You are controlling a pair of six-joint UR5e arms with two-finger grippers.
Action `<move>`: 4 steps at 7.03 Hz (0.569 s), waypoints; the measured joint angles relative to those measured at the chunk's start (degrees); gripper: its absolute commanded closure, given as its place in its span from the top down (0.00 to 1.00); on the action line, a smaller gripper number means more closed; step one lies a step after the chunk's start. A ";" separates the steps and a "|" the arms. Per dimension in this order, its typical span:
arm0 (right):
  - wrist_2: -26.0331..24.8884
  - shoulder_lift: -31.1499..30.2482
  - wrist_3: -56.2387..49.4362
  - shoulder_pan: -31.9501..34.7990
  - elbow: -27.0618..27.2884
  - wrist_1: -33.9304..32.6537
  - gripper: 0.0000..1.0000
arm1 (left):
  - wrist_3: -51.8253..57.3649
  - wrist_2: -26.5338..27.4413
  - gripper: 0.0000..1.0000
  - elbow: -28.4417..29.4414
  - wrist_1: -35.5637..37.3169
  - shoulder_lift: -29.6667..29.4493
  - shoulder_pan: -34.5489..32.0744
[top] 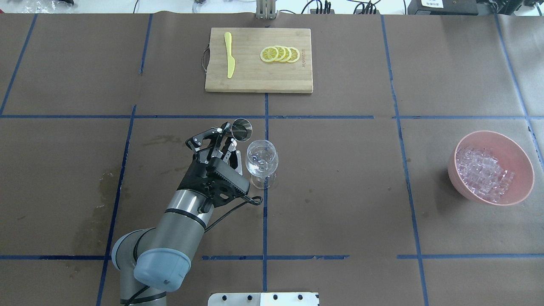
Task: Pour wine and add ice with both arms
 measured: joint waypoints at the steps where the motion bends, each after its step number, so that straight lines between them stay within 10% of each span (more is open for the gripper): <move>1: 0.00 -0.02 0.00 0.00 -0.07 0.00 1.00 | 3.58 0.65 0.00 0.15 0.00 -0.52 0.14; 4: 0.00 -0.04 0.00 0.00 -0.25 0.00 1.00 | 12.45 1.61 0.00 0.41 -0.05 -0.92 0.48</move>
